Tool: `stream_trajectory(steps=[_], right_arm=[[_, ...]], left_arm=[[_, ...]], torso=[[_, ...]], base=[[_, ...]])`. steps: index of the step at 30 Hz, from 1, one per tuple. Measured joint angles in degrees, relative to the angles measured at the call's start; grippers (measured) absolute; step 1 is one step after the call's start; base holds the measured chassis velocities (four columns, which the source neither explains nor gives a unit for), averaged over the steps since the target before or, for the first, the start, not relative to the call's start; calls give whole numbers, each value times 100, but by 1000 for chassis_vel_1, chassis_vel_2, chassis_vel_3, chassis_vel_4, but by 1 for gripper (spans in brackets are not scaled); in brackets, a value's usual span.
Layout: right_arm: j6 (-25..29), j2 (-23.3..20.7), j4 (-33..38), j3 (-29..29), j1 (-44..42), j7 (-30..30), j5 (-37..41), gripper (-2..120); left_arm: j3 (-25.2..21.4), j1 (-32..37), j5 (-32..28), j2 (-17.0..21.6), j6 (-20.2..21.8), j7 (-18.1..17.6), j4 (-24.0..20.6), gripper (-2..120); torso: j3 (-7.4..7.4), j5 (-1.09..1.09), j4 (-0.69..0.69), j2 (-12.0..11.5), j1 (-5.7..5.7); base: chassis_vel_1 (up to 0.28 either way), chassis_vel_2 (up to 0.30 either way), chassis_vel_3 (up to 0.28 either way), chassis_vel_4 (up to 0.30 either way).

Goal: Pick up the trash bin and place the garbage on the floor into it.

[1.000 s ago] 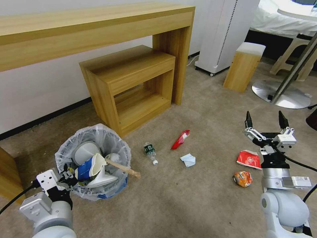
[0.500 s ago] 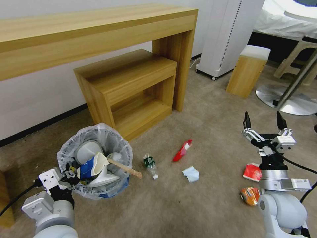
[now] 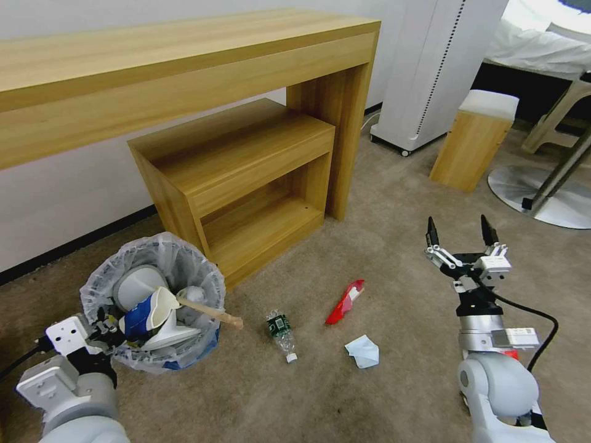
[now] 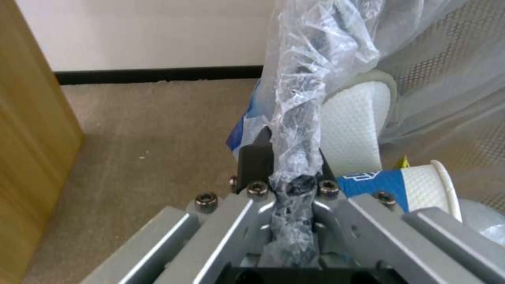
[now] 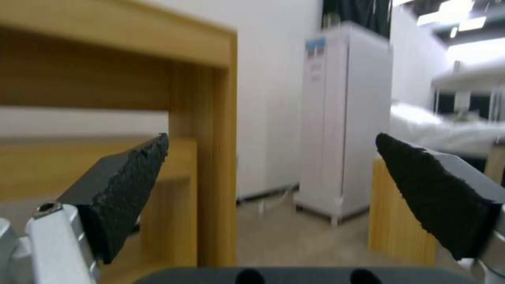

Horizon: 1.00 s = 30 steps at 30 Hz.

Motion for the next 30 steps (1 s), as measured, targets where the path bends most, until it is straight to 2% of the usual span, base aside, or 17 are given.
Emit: stream_trajectory(steps=[2,4,5,6,9,10,13,14,16,17,20,24,26,30], right_arm=[[-59,-24,-49,-25,20,-3,3,100],[-557,-172,-288,-153,144,-186,3,100],[-557,-172,-288,-153,144,-186,3,100],[-781,-236,-384,-242,224,-234,31,100],[-1419,-368,-641,-687,528,-252,532,100],[-1419,-368,-641,-687,528,-252,532,100],[-2195,-378,-835,-1320,823,56,1225,100],[-2195,-378,-835,-1320,823,56,1225,100],[-2637,-325,-996,-1748,1044,346,1506,100],[-2637,-325,-996,-1748,1044,346,1506,100],[-3272,-239,-1261,-2235,1349,807,2089,100],[-3578,-184,-1515,-2475,1519,993,2418,100],[-3776,-131,-1858,-2674,1679,1076,2584,100],[-3867,-29,-2311,-2826,1874,1072,2615,100]], left_arm=[[-26,-12,-12,1,3,0,8,1],[-134,-44,-34,3,5,1,33,1],[-134,-44,-34,3,5,1,33,1],[-158,-35,-44,6,5,4,32,1],[-127,35,-51,-8,3,32,9,1],[-127,35,-51,-8,3,32,9,1],[-6,84,-28,-71,1,44,-29,1],[-6,84,-28,-71,1,44,-29,1],[41,89,26,-102,2,43,-57,1],[41,89,26,-102,2,43,-57,1],[60,108,47,-143,0,44,-105,1],[58,117,47,-174,-5,45,-111,1],[22,135,47,-184,-7,46,-115,1],[-27,176,45,-190,-9,47,-155,1]], torso=[[0,0,0,0,0],[1,0,0,0,0],[1,0,0,0,0],[1,0,0,0,1],[1,0,0,0,0],[1,0,0,0,0],[1,-1,1,0,0],[1,-1,1,0,0],[1,0,1,0,1],[1,0,1,0,1],[1,-1,1,0,0],[1,0,1,0,1],[1,-1,0,0,1],[2,0,1,0,0]], base=[[0,0,0,0],[0,0,0,0],[0,0,0,0],[0,0,0,0],[0,0,0,0],[0,0,0,0],[0,0,0,0],[0,0,0,0],[0,0,0,0],[0,0,0,0],[0,0,0,0],[0,0,0,0],[0,0,0,0],[0,0,0,0]])
